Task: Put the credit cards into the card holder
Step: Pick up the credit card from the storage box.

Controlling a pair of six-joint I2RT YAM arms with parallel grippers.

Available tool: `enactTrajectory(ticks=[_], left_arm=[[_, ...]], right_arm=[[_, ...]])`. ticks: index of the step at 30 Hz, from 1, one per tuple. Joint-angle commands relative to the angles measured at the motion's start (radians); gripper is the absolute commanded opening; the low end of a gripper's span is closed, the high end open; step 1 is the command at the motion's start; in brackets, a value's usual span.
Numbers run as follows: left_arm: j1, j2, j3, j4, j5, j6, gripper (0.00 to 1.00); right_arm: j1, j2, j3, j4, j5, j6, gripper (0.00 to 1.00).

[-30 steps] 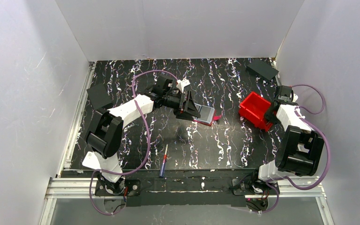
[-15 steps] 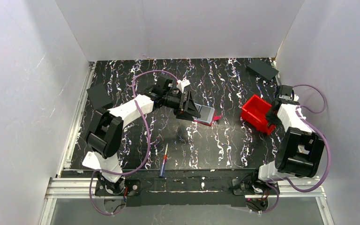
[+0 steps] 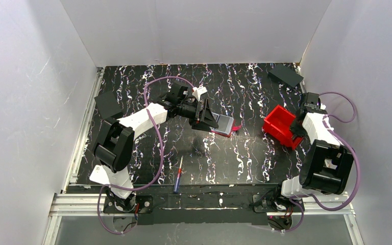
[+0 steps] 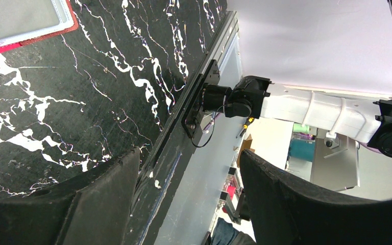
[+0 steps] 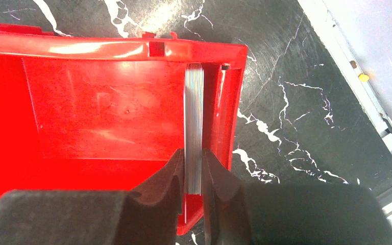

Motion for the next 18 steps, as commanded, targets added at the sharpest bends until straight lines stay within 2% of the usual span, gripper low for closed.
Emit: enactTrajectory(ticks=[1,3,8,12,18], left_arm=[[-0.006,-0.008,0.0,0.003,0.03,0.004,0.7],[-0.006,-0.008,0.001,0.002,0.031,0.004,0.7],[-0.007,-0.012,0.0,0.003,0.032,0.003,0.69],[-0.007,-0.014,0.001,0.003,0.033,0.003,0.7],[-0.007,-0.012,-0.001,0.005,0.034,0.003,0.7]], right_arm=[[-0.01,-0.061,0.038,0.001,0.033,-0.01,0.24],[-0.032,-0.083,0.006,0.042,-0.005,-0.01,0.21],[-0.095,-0.131,-0.103,0.177,-0.159,-0.008,0.01],[-0.111,-0.124,-0.138,0.212,-0.248,0.011,0.01],[-0.111,-0.133,-0.168,0.237,-0.286,0.051,0.01]])
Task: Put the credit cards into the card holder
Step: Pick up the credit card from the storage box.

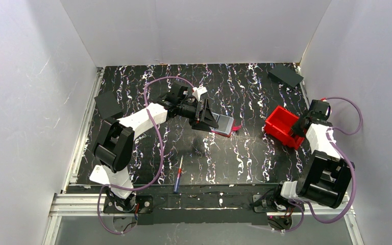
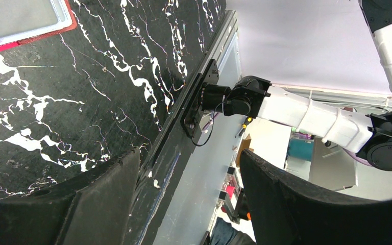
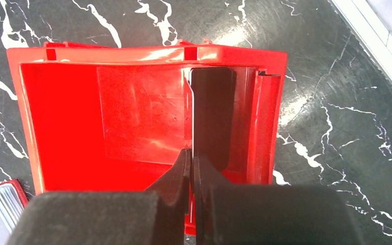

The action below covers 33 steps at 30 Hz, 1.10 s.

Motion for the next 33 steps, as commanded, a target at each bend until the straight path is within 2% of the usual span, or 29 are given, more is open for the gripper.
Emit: enactTrajectory(ticks=[1,7,14,19,22,29,33], left_arm=[[-0.007,-0.012,0.0,0.005,0.03,0.007,0.7],[-0.007,-0.009,-0.001,0.005,0.03,0.007,0.7],[-0.006,-0.005,0.0,0.005,0.034,0.005,0.69],[-0.007,-0.001,0.0,0.007,0.035,0.005,0.7],[-0.007,-0.001,0.0,0.007,0.035,0.006,0.7],[-0.008,-0.001,0.001,0.009,0.039,0.004,0.69],[-0.008,-0.003,0.0,0.009,0.039,0.003,0.69]], right_arm=[[-0.007,-0.016,-0.038,0.038,-0.053,0.037,0.01],[-0.009,-0.014,-0.05,0.06,-0.07,0.053,0.01],[-0.021,-0.036,0.029,-0.095,0.092,0.01,0.01],[-0.054,-0.043,0.021,-0.115,0.049,-0.025,0.01],[-0.074,-0.048,0.018,-0.132,0.035,-0.039,0.03],[-0.105,-0.087,0.021,-0.17,0.039,-0.069,0.13],[-0.111,-0.095,0.026,-0.19,0.049,-0.073,0.14]])
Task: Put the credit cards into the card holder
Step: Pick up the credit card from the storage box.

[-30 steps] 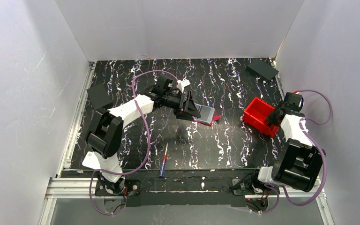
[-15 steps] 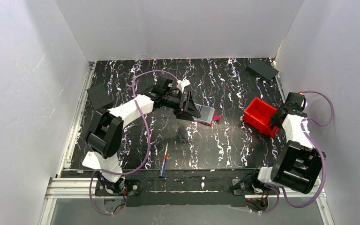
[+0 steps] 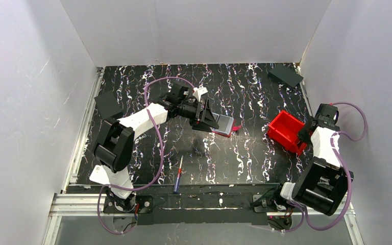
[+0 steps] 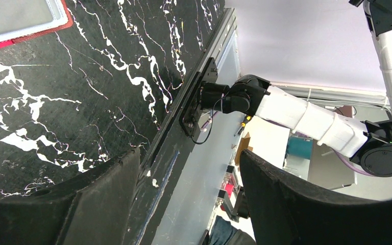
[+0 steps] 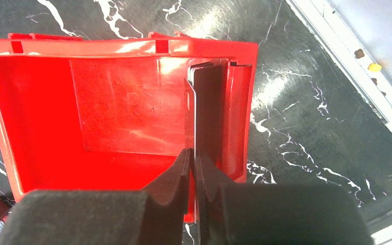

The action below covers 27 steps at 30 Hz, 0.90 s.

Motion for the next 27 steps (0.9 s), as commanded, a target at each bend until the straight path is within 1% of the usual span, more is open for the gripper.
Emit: enactTrajectory(ticks=[1,12,16,19,20,23,26,27], left_arm=[[-0.004,-0.003,0.0,0.009,0.035,0.005,0.69],[-0.004,0.0,0.0,0.015,0.036,0.003,0.69],[-0.026,0.01,-0.006,0.036,-0.001,0.002,0.69],[-0.083,0.033,-0.029,0.146,-0.079,-0.06,0.71],[-0.107,0.055,-0.013,0.152,-0.103,-0.097,0.72],[-0.177,0.13,0.079,0.151,-0.167,-0.164,0.72],[-0.256,0.191,0.167,0.16,-0.307,-0.223,0.74],[-0.277,0.216,0.218,0.162,-0.349,-0.242,0.75]], right_arm=[[-0.023,-0.027,0.028,-0.058,0.029,-0.005,0.14],[-0.034,-0.034,0.021,-0.082,0.033,-0.002,0.11],[-0.034,-0.027,0.028,-0.092,0.024,-0.005,0.1],[-0.034,-0.038,0.021,-0.086,0.01,-0.002,0.1],[-0.034,-0.041,0.015,-0.084,0.005,0.002,0.1],[-0.034,-0.055,0.013,-0.102,0.011,0.006,0.1],[-0.031,-0.055,0.019,-0.116,0.029,0.01,0.1],[-0.031,-0.05,0.018,-0.116,0.031,0.012,0.1]])
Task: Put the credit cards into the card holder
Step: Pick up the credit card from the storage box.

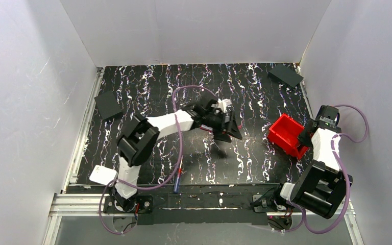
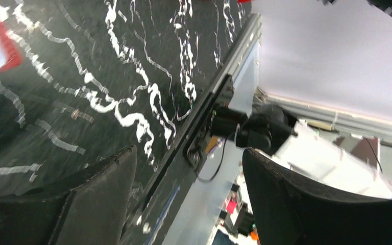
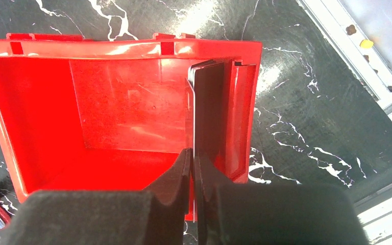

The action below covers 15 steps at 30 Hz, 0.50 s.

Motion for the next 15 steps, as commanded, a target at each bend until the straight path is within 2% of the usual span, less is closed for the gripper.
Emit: enactTrajectory(ticks=[1,3,6,9,15], left_arm=[[-0.101,0.072,0.174,0.033,-0.222,-0.113,0.75],[-0.131,0.138,0.249,0.035,-0.296,-0.162,0.76],[-0.161,0.261,0.382,0.041,-0.331,-0.229,0.74],[-0.187,0.374,0.519,0.025,-0.355,-0.216,0.72],[-0.224,0.477,0.617,0.039,-0.46,-0.174,0.71]], right_arm=[[-0.013,-0.014,0.012,-0.029,0.037,0.026,0.1],[-0.013,-0.006,0.004,-0.016,0.044,0.029,0.1],[-0.013,-0.011,-0.001,-0.014,0.059,0.033,0.1],[-0.013,-0.029,0.0,-0.019,0.059,0.031,0.1],[-0.012,-0.023,0.001,-0.017,0.058,0.029,0.1]])
